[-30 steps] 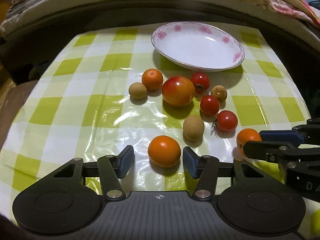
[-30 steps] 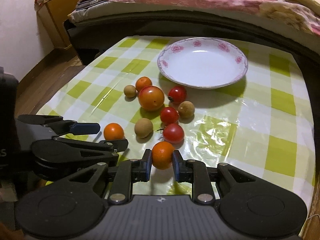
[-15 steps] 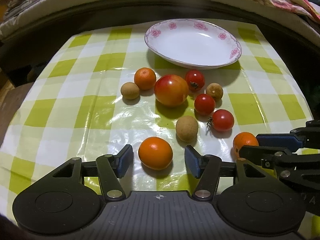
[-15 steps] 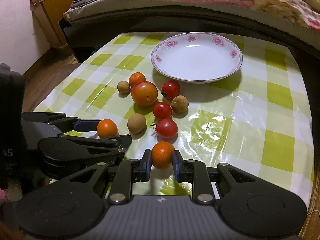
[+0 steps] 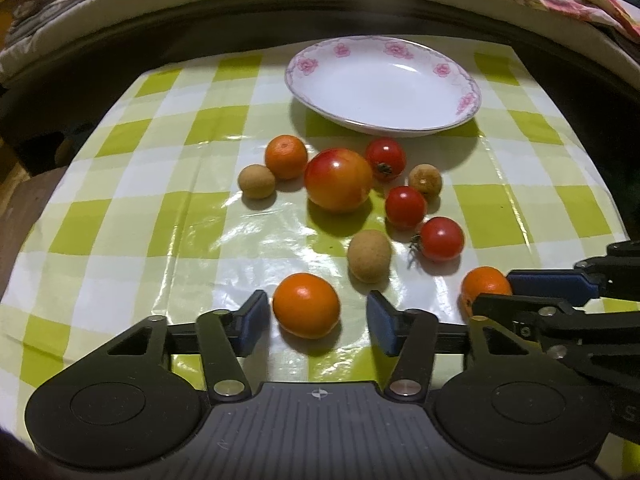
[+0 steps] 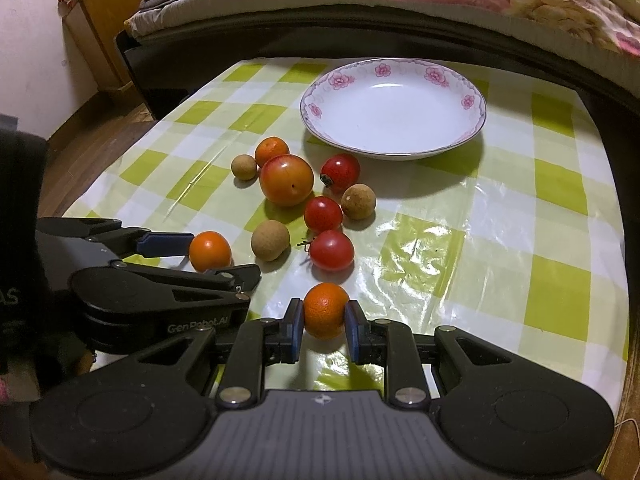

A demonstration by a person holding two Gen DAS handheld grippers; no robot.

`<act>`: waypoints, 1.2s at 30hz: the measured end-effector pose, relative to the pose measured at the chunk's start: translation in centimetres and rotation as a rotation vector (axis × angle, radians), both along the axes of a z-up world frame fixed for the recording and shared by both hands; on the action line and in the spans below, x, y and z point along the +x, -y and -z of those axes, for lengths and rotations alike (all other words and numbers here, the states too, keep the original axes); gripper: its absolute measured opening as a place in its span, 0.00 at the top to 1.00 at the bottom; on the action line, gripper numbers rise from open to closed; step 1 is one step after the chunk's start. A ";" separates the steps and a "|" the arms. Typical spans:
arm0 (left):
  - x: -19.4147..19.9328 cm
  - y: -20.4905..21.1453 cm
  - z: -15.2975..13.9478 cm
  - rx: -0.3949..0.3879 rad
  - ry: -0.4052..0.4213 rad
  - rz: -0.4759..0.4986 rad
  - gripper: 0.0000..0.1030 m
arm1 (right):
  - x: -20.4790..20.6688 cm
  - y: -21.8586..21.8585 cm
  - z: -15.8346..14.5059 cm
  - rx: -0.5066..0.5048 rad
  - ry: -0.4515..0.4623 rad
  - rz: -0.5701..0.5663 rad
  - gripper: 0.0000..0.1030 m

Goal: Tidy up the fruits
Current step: 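Lift the tangerine with the right gripper while the left gripper approaches a longan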

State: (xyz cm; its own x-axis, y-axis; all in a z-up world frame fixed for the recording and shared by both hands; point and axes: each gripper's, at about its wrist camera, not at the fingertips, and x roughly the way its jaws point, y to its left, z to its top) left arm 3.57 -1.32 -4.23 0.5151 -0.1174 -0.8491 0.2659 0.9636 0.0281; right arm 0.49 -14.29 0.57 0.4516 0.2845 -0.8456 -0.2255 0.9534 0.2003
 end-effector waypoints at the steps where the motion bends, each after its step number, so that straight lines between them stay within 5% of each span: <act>1: -0.1 0.2 0.0 0.006 0.003 0.007 0.45 | 0.0 0.0 0.0 0.000 0.001 0.000 0.74; 8: -0.3 0.6 -0.2 -0.003 -0.001 0.034 0.61 | 0.0 0.0 0.0 -0.003 0.002 0.001 0.74; 36: -0.6 1.2 -1.6 0.026 0.052 0.042 0.62 | 0.2 0.0 -1.1 -0.024 0.054 0.014 0.74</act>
